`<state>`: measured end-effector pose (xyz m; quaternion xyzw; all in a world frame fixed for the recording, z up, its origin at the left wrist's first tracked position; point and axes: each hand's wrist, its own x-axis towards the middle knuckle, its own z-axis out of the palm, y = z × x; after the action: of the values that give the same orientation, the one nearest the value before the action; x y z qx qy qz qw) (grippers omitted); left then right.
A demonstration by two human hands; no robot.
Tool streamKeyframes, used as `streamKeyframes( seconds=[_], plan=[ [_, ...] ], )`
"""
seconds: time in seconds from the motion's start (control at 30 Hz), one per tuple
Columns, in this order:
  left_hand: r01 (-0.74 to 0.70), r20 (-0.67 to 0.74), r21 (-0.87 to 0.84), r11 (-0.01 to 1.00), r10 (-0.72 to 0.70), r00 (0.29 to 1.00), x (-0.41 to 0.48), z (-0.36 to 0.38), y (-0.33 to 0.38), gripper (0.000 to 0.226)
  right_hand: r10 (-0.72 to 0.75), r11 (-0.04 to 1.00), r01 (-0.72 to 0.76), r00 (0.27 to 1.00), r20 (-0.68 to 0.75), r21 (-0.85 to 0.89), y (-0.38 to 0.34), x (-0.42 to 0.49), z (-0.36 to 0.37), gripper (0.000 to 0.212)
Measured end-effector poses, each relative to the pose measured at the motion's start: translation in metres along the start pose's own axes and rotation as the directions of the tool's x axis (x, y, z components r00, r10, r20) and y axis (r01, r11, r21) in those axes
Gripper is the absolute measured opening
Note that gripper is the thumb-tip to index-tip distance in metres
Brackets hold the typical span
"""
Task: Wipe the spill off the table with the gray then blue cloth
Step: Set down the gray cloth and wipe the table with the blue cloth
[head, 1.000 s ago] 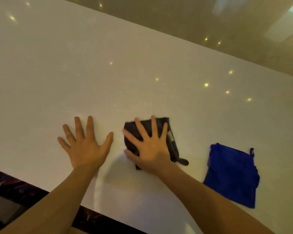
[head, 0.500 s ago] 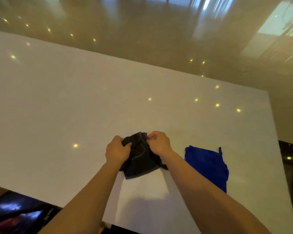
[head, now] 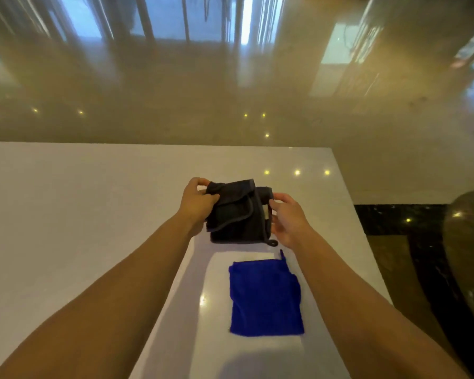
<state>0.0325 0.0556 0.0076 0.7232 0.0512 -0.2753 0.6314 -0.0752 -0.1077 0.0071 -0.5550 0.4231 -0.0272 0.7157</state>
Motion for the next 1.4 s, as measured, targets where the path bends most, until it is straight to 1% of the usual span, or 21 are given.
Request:
streamKeyframes(
  seconds=[0.07, 0.13, 0.27, 0.37, 0.43, 0.47, 0.53, 0.6, 0.67, 0.77, 0.83, 0.9, 0.97, 1.03, 1.1, 1.17, 1.2, 1.27, 1.33, 1.37, 1.4],
  plan=[
    [0.039, 0.044, -0.034, 0.999, -0.037, 0.998, 0.015, 0.025, 0.004, 0.040, -0.015, 1.000, 0.015, 0.999, -0.040, 0.007, -0.007, 0.015, -0.018, 0.023],
    [0.020, -0.013, 0.038, 0.999, -0.019, 1.000, 0.023, 0.034, 0.000, 0.050, -0.060, 0.997, 0.057, 0.996, -0.065, -0.057, -0.009, 0.025, -0.027, 0.032],
    [0.115, -0.112, 0.247, 0.962, -0.089, 0.990, -0.004, 0.036, -0.041, 0.033, -0.143, 0.930, 0.060, 0.968, -0.208, -0.363, 0.017, 0.020, -0.059, 0.042],
    [0.154, -0.031, 0.656, 0.739, -0.178, 0.984, -0.050, 0.043, -0.094, 0.031, -0.031, 0.809, -0.105, 0.975, -0.221, -0.579, 0.069, -0.011, -0.069, 0.048],
    [0.112, -0.023, 0.791, 0.602, -0.155, 0.988, -0.078, 0.043, -0.121, 0.039, -0.004, 0.641, -0.125, 0.986, -0.166, -0.758, 0.100, -0.034, -0.055, 0.060],
    [0.050, 0.016, 0.808, 0.587, -0.106, 0.994, -0.086, 0.050, -0.131, 0.035, -0.012, 0.624, -0.111, 0.988, -0.152, -0.773, 0.111, -0.041, -0.051, 0.058],
    [-0.052, 0.110, 0.730, 0.681, -0.042, 0.993, -0.097, 0.059, -0.138, 0.012, -0.002, 0.712, -0.076, 0.994, -0.110, -0.698, 0.122, -0.054, -0.044, 0.030],
    [-0.029, 0.148, 0.537, 0.843, -0.060, 0.987, -0.108, 0.048, -0.133, 0.021, 0.024, 0.750, -0.050, 0.999, -0.049, -0.660, 0.123, -0.066, -0.035, 0.005],
    [0.014, 0.095, 0.358, 0.933, -0.052, 0.994, -0.116, 0.012, -0.126, 0.016, 0.047, 0.802, -0.027, 0.999, 0.018, -0.596, 0.115, -0.077, -0.020, 0.012],
    [0.015, -0.041, 0.139, 0.990, -0.010, 0.999, -0.121, -0.060, -0.121, 0.020, 0.150, 0.905, -0.069, 0.975, 0.162, -0.420, 0.095, -0.081, 0.011, 0.014],
    [0.049, -0.054, 0.164, 0.985, -0.041, 0.998, -0.123, -0.101, -0.120, 0.023, 0.124, 0.865, -0.006, 0.971, 0.203, -0.503, 0.096, -0.075, 0.038, 0.024],
    [0.100, -0.068, 0.305, 0.947, -0.083, 0.994, -0.122, -0.131, -0.130, 0.035, -0.102, 0.659, 0.189, 0.981, 0.163, -0.728, 0.108, -0.072, 0.064, 0.040],
    [0.129, -0.291, 0.464, 0.876, 0.013, 0.957, -0.121, -0.170, -0.151, 0.047, -0.323, 0.362, 0.425, 0.892, 0.316, -0.830, 0.134, -0.076, 0.096, 0.055],
    [0.206, -0.538, 0.587, 0.783, 0.187, 0.822, -0.133, -0.202, -0.172, 0.058, -0.241, 0.049, 0.621, 0.767, 0.594, -0.782, 0.162, -0.084, 0.113, 0.068],
    [0.429, -0.663, 0.645, 0.632, 0.184, 0.725, -0.143, -0.232, -0.198, 0.076, -0.106, -0.190, 0.686, 0.697, 0.709, -0.703, 0.197, -0.088, 0.128, 0.077],
    [0.592, -0.702, 0.635, 0.495, 0.051, 0.710, -0.150, -0.246, -0.225, 0.089, -0.071, -0.224, 0.721, 0.658, 0.749, -0.655, 0.228, -0.100, 0.127, 0.077],
    [0.609, -0.704, 0.633, 0.479, 0.028, 0.710, -0.149, -0.248, -0.234, 0.092, -0.060, -0.252, 0.784, 0.573, 0.817, -0.568, 0.243, -0.111, 0.118, 0.074],
    [0.615, -0.705, 0.622, 0.485, 0.006, 0.709, -0.151, -0.248, -0.240, 0.093, 0.085, -0.298, 0.922, 0.283, 0.955, -0.247, 0.263, -0.132, 0.093, 0.067],
    [0.609, -0.695, 0.626, 0.487, -0.006, 0.719, -0.150, -0.244, -0.238, 0.092, 0.223, -0.252, 0.966, -0.002, 0.975, 0.060, 0.249, -0.114, 0.085, 0.061],
    [0.611, -0.698, 0.620, 0.493, -0.009, 0.716, -0.152, -0.243, -0.237, 0.091, 0.241, -0.245, 0.961, -0.072, 0.968, 0.133, 0.229, -0.089, 0.097, 0.059],
    [0.605, -0.696, 0.626, 0.491, 0.002, 0.718, -0.152, -0.245, -0.235, 0.090, 0.203, -0.294, 0.948, -0.059, 0.977, 0.118, 0.204, -0.057, 0.120, 0.058]
  ],
)
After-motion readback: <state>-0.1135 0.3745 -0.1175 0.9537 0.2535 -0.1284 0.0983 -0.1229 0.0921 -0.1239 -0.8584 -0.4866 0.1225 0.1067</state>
